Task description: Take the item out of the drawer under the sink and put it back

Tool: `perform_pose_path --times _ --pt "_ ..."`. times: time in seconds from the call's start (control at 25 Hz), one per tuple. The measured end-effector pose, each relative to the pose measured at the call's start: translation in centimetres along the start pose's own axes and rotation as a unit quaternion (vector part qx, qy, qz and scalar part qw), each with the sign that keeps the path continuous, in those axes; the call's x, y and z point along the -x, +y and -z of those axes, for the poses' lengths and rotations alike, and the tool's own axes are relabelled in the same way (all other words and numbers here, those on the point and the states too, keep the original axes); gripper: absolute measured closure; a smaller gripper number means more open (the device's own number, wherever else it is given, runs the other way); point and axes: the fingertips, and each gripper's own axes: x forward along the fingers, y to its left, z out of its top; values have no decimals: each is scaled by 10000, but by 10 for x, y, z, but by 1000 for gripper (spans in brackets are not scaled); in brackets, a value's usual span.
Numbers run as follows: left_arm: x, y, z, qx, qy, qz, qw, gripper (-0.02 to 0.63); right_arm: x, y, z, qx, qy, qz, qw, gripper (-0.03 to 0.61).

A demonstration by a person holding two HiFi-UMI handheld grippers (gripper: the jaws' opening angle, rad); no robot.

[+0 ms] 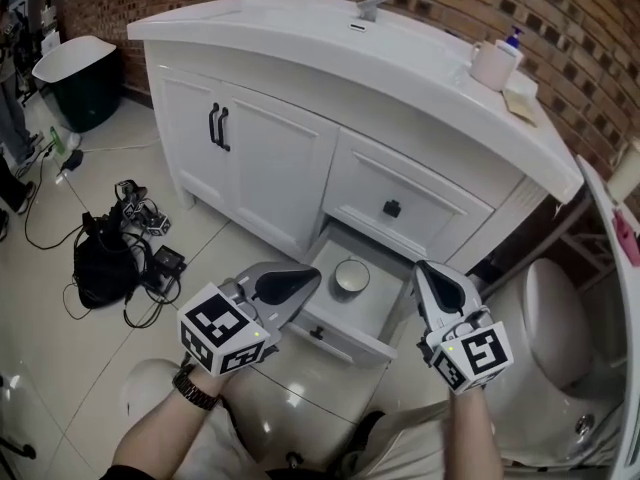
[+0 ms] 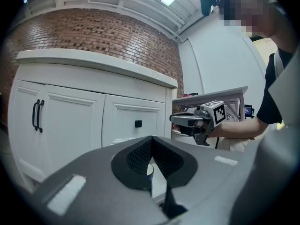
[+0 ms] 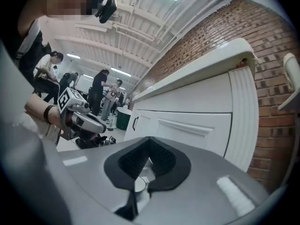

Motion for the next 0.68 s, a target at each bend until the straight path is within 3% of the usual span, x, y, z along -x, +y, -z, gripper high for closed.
perform_pose_path --times 0.24,0.68 --pt "-8 -8 0 -35 58 86 9999 594 1 -12 2 -142 79 304 9994 577" --pt "-23 -12 2 -3 85 164 9998 594 -16 7 -2 -851 60 -301 9959 577"
